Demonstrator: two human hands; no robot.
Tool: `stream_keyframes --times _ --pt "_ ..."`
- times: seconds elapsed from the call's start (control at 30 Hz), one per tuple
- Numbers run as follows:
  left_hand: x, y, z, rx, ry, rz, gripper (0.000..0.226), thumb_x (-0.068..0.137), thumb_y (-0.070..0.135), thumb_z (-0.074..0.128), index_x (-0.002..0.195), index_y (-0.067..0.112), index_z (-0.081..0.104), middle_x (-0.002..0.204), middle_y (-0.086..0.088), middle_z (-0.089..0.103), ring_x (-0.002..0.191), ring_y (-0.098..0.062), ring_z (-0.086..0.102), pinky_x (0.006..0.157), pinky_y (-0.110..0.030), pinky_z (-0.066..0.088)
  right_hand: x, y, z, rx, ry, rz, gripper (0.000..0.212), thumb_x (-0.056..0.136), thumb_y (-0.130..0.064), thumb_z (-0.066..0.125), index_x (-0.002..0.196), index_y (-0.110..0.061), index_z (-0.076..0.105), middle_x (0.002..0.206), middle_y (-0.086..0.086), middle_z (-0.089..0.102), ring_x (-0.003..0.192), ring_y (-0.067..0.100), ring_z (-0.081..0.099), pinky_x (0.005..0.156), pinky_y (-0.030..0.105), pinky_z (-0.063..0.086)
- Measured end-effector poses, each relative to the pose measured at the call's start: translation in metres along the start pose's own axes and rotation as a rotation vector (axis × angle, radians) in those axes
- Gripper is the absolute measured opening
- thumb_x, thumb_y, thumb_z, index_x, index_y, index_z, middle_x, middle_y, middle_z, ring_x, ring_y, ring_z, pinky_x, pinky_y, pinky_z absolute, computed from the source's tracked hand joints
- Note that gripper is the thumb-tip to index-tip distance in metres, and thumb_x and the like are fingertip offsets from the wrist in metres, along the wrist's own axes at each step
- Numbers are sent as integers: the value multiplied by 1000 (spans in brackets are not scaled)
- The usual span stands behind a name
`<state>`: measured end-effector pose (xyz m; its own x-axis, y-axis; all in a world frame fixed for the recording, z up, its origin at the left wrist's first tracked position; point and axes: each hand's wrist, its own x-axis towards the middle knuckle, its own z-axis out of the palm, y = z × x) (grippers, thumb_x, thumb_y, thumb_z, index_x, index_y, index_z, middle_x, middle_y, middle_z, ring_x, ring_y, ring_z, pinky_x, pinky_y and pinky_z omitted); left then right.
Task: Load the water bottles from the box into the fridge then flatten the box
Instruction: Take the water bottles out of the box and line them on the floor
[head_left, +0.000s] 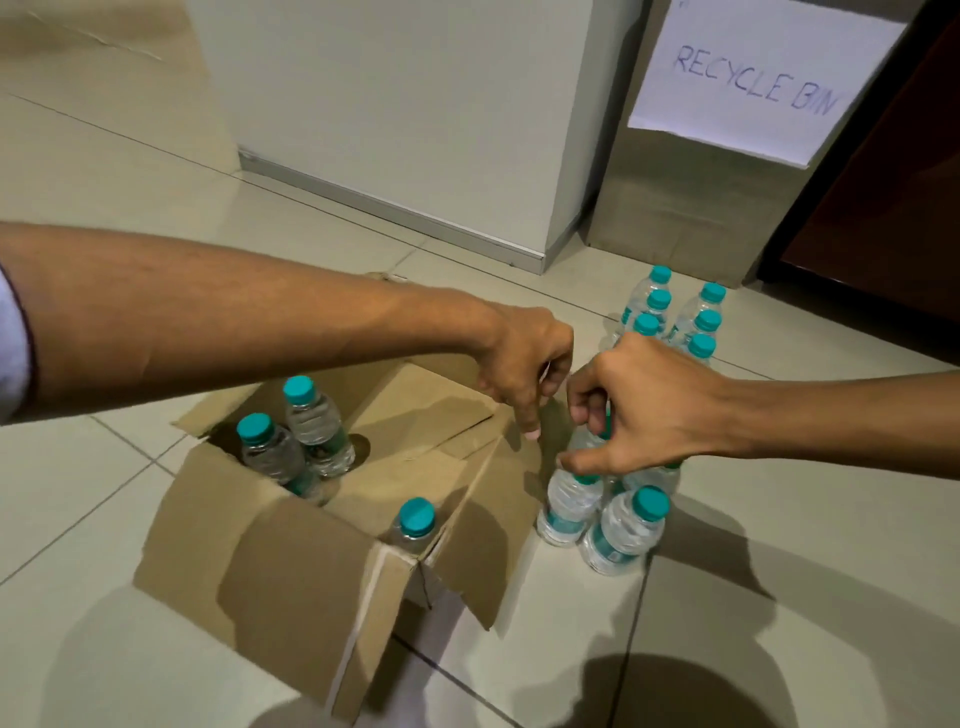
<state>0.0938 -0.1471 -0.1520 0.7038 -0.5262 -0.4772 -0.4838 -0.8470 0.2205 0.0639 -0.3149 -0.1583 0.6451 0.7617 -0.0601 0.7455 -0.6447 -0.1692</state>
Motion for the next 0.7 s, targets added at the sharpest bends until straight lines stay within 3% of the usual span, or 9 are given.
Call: stream_keyframes --times 0.2,0.3,0.37,0.47,0.7 --pt "-68 -63 -12 11 81 -239 46 59 40 89 89 19 61 77 -3 74 75 -26 71 76 -44 59 49 -57 -14 121 74 -151 35 64 -57 76 69 -25 64 57 -13 64 56 -1 62 57 25 55" --pt "-103 -94 -10 -1 116 -349 37 63 30 88 82 16 60 71 -3 70 60 -19 68 68 -42 60 86 -82 -15 168 110 -214 29 66 -47 78 66 -22 65 56 -12 64 56 1 63 60 27 56" --pt "-124 -112 -2 -41 58 -416 31 68 21 86 83 12 60 66 -1 65 47 -10 62 58 -32 59 114 -95 -13 154 101 -237 24 68 -41 78 68 -21 66 57 -11 65 57 2 63 63 29 56" --pt "-145 -128 17 -68 -62 -463 27 69 20 86 83 13 64 65 1 66 43 -5 61 53 -25 55 153 -108 -5 114 40 -269 20 71 -35 79 77 -18 70 65 -9 68 64 3 65 69 30 56" --pt "-153 -154 66 -25 -42 -374 32 62 43 86 72 26 61 79 2 72 72 -19 70 74 -37 59 208 -134 38 -18 -133 -293 38 71 -37 79 100 -14 71 79 -2 69 74 17 65 70 32 58"
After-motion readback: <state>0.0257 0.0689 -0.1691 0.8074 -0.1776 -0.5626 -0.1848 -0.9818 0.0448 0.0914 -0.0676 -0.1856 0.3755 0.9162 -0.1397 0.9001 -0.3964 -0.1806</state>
